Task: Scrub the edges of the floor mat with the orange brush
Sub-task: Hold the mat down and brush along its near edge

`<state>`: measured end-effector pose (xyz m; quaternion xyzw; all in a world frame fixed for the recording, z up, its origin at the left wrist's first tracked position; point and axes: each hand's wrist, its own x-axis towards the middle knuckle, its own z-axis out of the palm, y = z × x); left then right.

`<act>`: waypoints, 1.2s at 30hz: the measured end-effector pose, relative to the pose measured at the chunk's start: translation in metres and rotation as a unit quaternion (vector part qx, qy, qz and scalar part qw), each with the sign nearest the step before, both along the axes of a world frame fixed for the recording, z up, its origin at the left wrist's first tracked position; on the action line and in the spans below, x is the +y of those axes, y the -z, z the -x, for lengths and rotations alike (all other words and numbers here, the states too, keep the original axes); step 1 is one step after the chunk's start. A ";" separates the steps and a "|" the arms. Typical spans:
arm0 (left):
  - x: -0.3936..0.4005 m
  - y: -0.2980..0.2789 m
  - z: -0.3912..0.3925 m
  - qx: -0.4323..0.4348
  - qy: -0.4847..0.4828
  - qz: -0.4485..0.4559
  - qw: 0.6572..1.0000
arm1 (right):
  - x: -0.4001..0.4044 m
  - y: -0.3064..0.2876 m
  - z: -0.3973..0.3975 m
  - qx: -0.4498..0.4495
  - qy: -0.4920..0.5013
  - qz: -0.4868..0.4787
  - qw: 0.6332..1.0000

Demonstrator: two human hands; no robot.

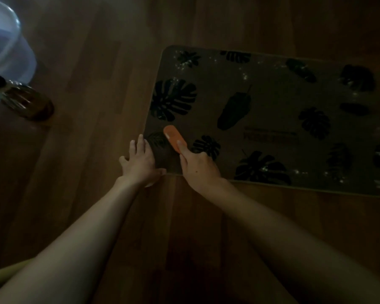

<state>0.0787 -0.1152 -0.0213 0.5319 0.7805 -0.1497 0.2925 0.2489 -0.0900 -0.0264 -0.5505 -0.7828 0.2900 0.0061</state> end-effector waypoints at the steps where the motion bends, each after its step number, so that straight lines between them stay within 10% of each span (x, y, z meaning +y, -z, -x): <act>1: 0.000 0.000 -0.003 0.004 -0.003 -0.001 1.000 | -0.005 -0.001 -0.007 0.001 -0.002 -0.004 1.000; 9: 0.002 0.000 -0.036 0.006 0.141 -0.095 0.985 | -0.050 -0.006 -0.069 0.019 0.043 0.060 0.997; 36: 0.016 0.001 -0.062 -0.026 0.037 -0.042 0.998 | -0.020 0.003 -0.061 0.015 0.052 -0.007 0.998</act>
